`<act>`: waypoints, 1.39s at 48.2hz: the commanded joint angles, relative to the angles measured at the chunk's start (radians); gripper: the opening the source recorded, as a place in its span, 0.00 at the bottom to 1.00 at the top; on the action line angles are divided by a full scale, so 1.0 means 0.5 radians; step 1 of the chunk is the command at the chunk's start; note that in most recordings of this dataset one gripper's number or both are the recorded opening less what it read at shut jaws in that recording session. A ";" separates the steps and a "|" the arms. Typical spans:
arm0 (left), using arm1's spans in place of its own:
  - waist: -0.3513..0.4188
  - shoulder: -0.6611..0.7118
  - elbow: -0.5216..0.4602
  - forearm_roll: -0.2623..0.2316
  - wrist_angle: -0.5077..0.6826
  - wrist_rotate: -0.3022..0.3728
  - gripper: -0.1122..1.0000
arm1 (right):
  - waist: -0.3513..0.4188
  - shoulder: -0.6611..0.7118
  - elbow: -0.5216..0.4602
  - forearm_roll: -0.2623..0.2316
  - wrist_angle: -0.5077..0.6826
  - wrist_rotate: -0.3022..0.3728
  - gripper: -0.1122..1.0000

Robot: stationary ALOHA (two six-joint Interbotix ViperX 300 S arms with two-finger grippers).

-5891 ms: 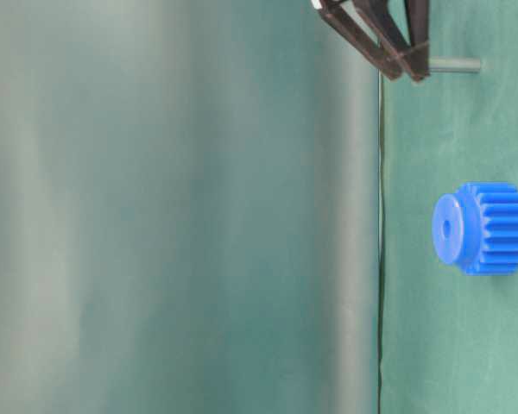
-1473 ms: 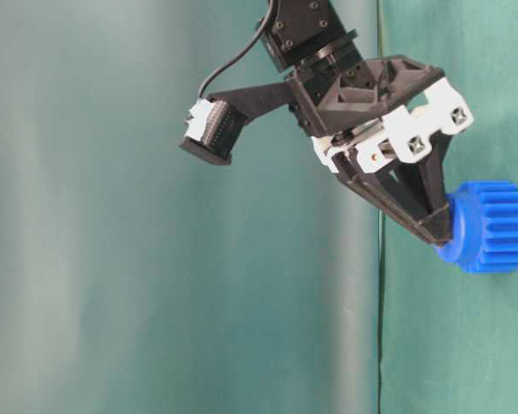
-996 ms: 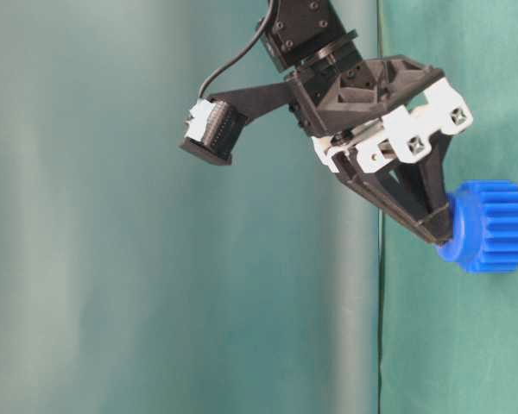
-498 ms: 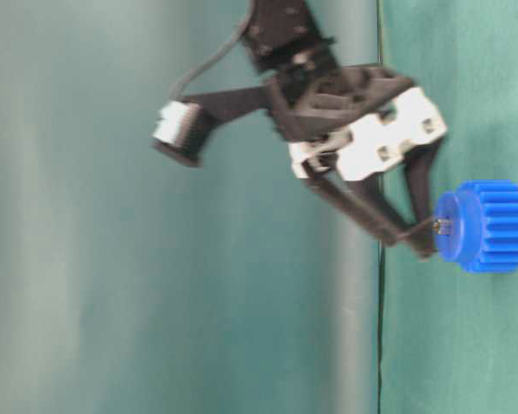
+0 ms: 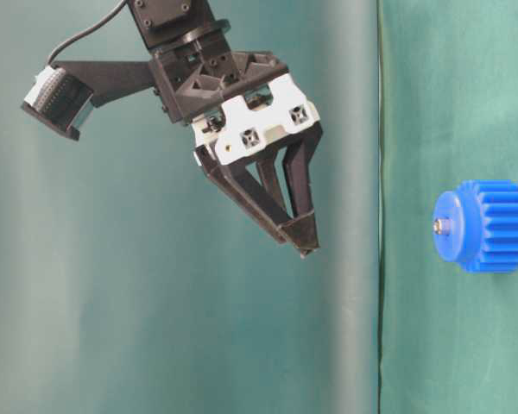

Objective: Insert the shaft placed at a random location into the center hole of the small gear at another random location.

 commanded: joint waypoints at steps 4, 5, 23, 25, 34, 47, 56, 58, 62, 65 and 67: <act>0.000 0.006 -0.018 -0.006 -0.012 0.003 0.10 | 0.003 -0.117 0.034 0.000 0.012 0.009 0.78; 0.000 0.006 -0.018 -0.003 -0.012 0.000 0.10 | 0.003 -0.132 0.049 0.000 0.015 0.009 0.78; 0.000 0.006 -0.018 -0.006 -0.009 0.003 0.10 | 0.021 -0.589 0.466 0.012 0.028 0.031 0.77; 0.000 0.006 -0.018 -0.006 -0.006 0.003 0.10 | 0.021 -0.650 0.515 0.015 0.037 0.040 0.77; 0.000 0.003 -0.018 -0.006 -0.006 0.003 0.10 | 0.028 -0.948 0.712 0.015 0.169 0.083 0.77; 0.000 0.006 -0.015 -0.006 -0.006 0.003 0.10 | 0.031 -1.341 0.868 0.015 0.448 0.114 0.77; 0.000 0.003 -0.015 -0.006 -0.009 0.003 0.10 | 0.031 -1.442 0.914 0.015 0.469 0.114 0.77; 0.000 0.006 -0.015 -0.006 -0.006 0.003 0.10 | 0.031 -1.442 0.914 0.015 0.469 0.114 0.77; 0.000 0.006 -0.012 -0.006 -0.006 0.003 0.10 | 0.031 -1.436 0.914 0.015 0.466 0.114 0.77; 0.000 0.006 -0.009 -0.006 -0.009 0.003 0.10 | 0.031 -1.430 0.917 0.015 0.466 0.114 0.77; 0.000 0.003 -0.009 -0.006 -0.006 0.003 0.10 | 0.031 -1.427 0.917 0.015 0.466 0.114 0.77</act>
